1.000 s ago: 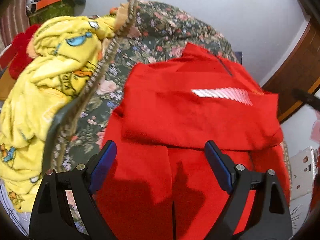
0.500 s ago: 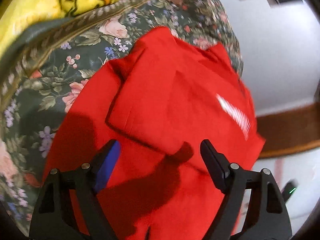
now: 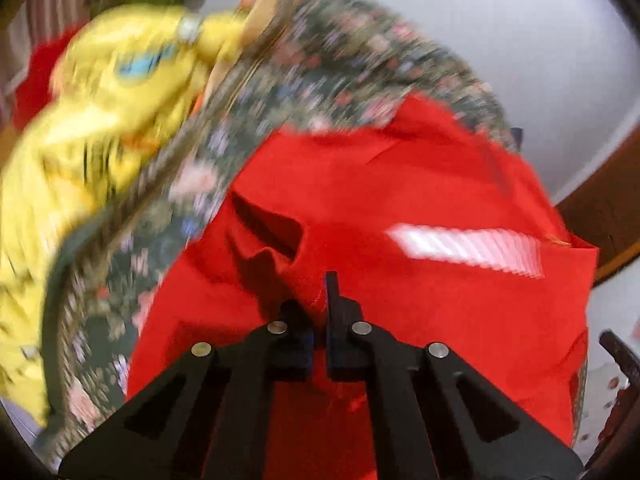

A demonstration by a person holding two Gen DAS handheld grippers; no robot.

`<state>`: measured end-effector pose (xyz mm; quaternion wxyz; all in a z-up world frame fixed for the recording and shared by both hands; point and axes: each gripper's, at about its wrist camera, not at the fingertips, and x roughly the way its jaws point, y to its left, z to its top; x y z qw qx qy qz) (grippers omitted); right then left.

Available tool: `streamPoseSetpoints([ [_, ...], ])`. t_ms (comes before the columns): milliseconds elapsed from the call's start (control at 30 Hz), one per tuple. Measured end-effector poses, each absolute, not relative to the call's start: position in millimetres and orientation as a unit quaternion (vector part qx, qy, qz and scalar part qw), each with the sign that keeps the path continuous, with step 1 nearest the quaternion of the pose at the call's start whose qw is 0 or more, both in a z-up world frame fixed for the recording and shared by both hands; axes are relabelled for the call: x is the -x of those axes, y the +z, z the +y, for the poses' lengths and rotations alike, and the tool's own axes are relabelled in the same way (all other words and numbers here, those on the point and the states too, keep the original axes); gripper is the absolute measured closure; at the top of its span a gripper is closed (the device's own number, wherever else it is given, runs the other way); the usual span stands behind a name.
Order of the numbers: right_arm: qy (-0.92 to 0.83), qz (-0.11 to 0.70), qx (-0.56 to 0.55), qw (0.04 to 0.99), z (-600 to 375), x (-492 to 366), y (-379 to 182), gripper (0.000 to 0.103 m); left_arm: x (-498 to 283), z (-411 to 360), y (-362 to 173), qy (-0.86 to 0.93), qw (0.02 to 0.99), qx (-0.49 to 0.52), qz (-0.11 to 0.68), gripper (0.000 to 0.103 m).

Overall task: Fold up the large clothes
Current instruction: 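Grasp the jacket's other side edge with the left gripper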

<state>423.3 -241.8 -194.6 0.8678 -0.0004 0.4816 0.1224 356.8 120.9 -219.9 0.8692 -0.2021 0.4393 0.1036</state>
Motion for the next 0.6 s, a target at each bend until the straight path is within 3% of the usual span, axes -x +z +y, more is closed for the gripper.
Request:
streamPoseSetpoints([
  [333, 0.130, 0.487, 0.000, 0.864, -226.6, -435.8, -201.1, 0.036, -356.0, 103.8, -102.9, 0.098, 0.948, 0.086, 0.290, 0.101],
  [467, 0.113, 0.506, 0.017, 0.855, -226.2, -436.5, -216.8, 0.036, -354.7, 117.5, -114.7, 0.116, 0.944, 0.065, 0.301, 0.101],
  [600, 0.106, 0.528, 0.003, 0.842, -234.8, -433.6, -233.1, 0.036, -360.1, 137.6, -162.4, 0.126, 0.919, 0.072, 0.366, 0.101],
])
